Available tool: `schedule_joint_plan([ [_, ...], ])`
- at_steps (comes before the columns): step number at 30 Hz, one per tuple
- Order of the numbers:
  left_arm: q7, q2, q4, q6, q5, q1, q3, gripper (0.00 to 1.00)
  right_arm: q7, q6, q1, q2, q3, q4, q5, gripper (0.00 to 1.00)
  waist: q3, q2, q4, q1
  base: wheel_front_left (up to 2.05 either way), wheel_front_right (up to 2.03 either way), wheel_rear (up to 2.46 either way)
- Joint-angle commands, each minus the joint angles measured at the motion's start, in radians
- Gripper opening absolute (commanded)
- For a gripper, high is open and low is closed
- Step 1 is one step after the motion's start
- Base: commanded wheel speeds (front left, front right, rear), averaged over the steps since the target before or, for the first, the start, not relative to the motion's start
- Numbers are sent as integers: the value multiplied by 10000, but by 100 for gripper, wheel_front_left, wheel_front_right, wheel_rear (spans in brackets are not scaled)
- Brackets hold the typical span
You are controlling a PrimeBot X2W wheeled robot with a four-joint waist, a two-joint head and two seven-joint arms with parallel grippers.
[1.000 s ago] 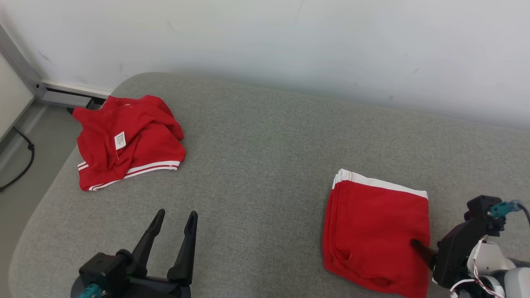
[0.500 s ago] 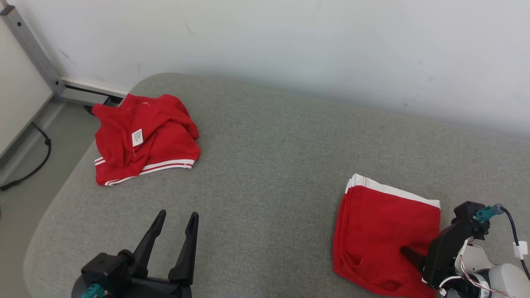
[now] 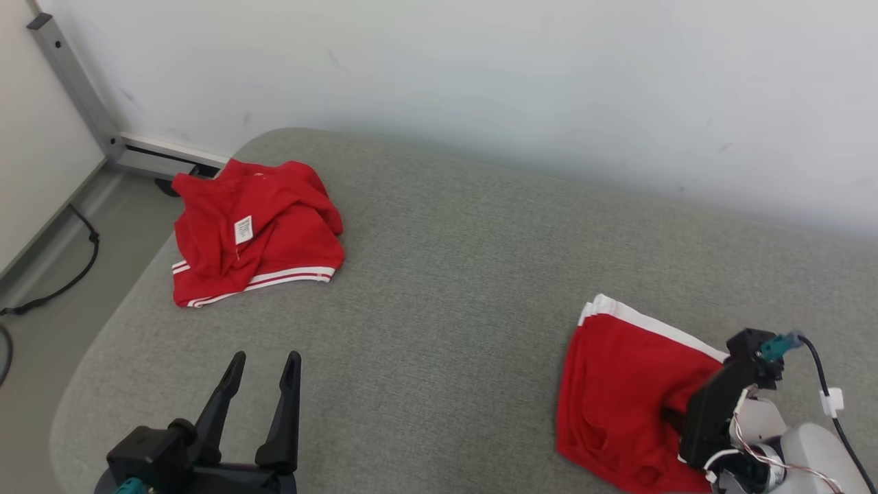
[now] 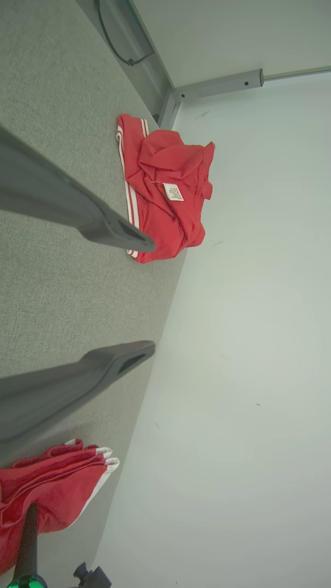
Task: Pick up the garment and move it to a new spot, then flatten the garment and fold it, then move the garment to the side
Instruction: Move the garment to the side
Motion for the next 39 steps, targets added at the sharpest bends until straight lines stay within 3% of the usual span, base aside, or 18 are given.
schedule_joint_plan([
  [1,-61,51,-67,64,-133,67,58,100,-43,-4,-228,24,83,74,-102,0,9,0,-165,1,0,0,0],
  [8,-134,-50,-118,68,-156,-69,-6,100,361,-4,-870,-2,439,-72,-258,0,288,0,-978,1,0,0,0],
  [25,-397,-165,181,-149,26,-927,-240,100,2197,-4,-2042,-62,194,-1632,-2384,0,1609,0,-3184,1,0,0,0],
  [31,-382,-102,217,-236,90,-1308,-328,100,1963,-5,-2503,-630,77,-1788,-2385,0,2152,0,-3805,1,0,0,0],
  [39,-249,54,166,-277,241,-1663,-396,100,1196,-5,-3223,-1855,454,-1509,-1798,0,2698,0,-4331,1,0,0,0],
])
